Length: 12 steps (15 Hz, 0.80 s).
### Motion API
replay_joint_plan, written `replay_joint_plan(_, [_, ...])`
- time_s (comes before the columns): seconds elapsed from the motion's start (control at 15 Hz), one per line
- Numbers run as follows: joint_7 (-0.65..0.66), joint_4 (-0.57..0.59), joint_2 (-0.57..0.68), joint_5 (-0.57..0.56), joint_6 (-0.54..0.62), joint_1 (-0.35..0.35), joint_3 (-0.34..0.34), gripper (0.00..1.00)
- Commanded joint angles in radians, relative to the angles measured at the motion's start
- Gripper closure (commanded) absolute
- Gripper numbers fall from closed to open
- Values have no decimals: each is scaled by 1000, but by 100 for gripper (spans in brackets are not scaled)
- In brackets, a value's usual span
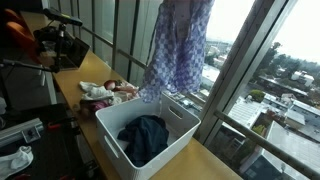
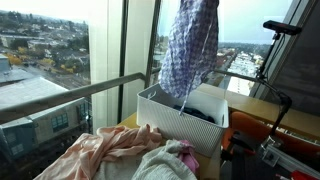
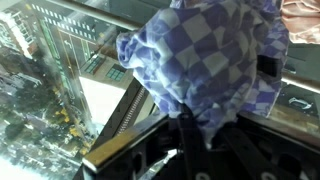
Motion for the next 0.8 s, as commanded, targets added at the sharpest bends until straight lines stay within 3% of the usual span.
replay_joint_plan(0.0, [-27, 183, 72, -3, -114, -22, -40, 98])
replay_joint_plan(0.2, [-35, 184, 91, 9, -121, -35, -63, 98])
replay_joint_plan(0.73, [-27, -51, 224, 12, 63, -61, -73, 98])
